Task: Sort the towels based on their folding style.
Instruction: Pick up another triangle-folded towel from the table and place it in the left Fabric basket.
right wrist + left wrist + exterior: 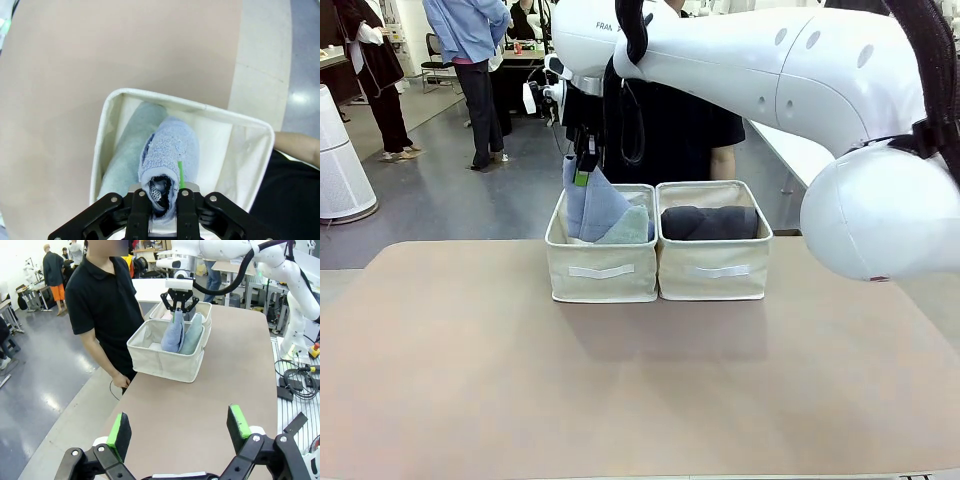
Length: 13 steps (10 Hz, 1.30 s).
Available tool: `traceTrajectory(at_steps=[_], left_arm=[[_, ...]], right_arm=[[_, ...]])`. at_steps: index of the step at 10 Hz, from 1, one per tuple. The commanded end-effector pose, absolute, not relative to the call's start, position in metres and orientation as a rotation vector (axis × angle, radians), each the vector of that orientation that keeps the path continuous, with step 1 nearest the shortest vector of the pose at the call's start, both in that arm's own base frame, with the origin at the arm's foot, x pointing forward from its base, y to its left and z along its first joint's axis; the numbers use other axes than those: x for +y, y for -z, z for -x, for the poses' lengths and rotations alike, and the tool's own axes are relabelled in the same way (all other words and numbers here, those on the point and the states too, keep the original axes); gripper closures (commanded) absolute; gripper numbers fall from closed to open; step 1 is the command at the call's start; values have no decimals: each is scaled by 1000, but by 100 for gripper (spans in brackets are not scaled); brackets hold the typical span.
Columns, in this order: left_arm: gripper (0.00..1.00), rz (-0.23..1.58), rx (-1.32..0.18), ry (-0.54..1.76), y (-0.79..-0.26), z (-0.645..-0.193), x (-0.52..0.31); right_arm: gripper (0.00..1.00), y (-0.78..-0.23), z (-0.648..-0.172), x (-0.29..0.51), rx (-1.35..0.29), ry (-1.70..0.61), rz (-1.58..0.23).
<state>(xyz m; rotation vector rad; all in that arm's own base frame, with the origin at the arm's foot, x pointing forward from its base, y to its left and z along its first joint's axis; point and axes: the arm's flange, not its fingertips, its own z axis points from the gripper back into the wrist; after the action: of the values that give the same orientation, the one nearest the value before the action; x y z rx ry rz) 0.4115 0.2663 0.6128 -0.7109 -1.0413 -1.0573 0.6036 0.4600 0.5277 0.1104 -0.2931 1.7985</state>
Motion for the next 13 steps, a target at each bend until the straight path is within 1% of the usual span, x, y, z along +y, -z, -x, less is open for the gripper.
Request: traceTrajectory(at_steps=[1,8,12,13], left_arm=[[0,717,-1052,1044,-614,-409,265],[0,717,-1052,1044,-614,-409,265],[0,717,-1052,1044,-614,-409,265],[0,717,-1052,1044,-614,-409,265]], right_arm=[[83,-516,-611,474,-258,-1827,-146],[83,-484,-627,491,-192,-1824,-146],[83,-481,-630,495,-214,-1844,-158],[64,-484,-628,494,-218,-1845,-164]])
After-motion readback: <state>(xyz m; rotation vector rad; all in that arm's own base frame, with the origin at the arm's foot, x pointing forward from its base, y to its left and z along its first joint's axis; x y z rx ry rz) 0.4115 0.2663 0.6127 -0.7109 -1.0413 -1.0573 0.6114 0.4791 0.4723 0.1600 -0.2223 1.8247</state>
